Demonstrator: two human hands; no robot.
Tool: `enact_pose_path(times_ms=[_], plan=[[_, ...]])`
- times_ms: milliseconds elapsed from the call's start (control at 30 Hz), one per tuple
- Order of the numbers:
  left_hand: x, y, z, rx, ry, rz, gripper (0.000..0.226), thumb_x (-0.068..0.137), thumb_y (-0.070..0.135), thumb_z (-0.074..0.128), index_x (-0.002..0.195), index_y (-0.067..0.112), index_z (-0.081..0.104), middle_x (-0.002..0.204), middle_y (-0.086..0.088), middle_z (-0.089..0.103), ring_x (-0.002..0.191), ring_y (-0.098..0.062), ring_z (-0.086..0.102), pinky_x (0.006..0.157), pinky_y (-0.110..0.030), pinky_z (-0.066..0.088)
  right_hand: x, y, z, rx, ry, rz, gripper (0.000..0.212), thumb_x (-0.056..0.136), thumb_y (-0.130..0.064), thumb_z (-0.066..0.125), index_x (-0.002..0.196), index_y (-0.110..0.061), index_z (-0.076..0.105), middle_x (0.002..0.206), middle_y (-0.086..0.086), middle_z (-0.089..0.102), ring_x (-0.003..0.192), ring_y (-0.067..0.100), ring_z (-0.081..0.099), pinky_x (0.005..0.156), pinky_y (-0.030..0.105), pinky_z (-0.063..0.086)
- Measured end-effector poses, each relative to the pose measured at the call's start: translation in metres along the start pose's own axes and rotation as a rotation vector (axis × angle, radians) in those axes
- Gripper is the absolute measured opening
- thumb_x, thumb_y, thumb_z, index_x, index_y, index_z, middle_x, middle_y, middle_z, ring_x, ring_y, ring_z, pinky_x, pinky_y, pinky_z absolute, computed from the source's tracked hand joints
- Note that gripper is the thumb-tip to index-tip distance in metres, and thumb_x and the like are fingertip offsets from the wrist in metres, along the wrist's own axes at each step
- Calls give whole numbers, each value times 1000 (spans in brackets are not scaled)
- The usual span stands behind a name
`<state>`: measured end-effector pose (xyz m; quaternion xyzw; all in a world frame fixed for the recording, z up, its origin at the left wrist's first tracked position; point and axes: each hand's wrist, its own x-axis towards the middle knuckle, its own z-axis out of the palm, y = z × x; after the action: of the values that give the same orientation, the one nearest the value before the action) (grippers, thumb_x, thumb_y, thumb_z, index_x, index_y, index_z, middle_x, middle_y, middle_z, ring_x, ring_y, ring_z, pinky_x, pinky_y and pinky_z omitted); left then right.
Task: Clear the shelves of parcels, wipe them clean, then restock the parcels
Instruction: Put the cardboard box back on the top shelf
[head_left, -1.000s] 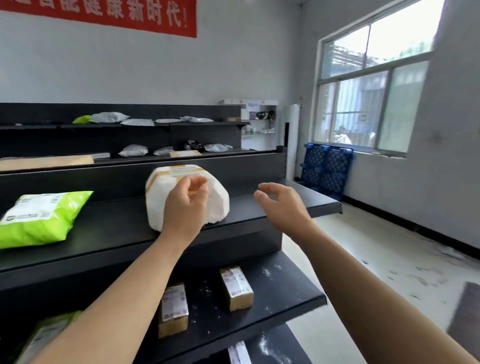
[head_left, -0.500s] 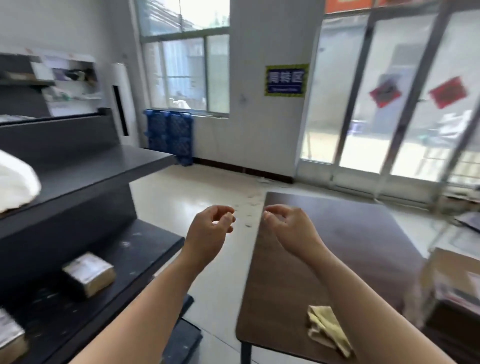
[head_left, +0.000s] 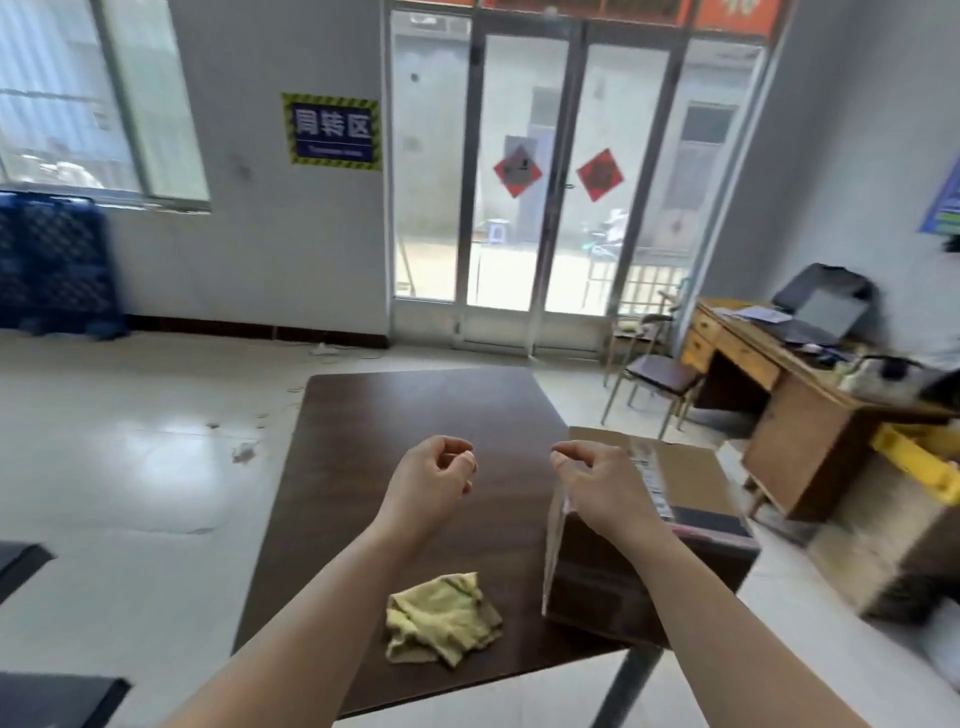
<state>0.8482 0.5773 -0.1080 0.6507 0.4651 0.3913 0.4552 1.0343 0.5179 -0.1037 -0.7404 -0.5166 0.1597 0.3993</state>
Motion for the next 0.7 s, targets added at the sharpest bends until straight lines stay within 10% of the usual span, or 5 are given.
enact_pose_path(times_ms=[333,567,700], plan=[[52,-24,156,121,-136,-79,21,92,23,55,107,12,67,90,0,69,84,-18,63,82,-36,54,41,145,-85,-161,145,212,40,95,-35,56,132,-19,57,137,0,56,123,17,52,95,27,42],[78,-50,217,257,-160,-169,51,97,32,53,138,3,47,135,-10,55,122,-24,52,99,-32,41,44,228,-104,-201,191,418,52,93,-34,58,140,-19,41,137,7,46,120,23,51,96,36,46],[93,-63,236,330,-152,-193,43,97,30,53,130,3,50,127,-10,59,103,-20,55,85,-30,42,43,254,-96,-176,135,499,52,93,-36,58,139,-19,39,137,6,45,122,24,49,99,41,49]])
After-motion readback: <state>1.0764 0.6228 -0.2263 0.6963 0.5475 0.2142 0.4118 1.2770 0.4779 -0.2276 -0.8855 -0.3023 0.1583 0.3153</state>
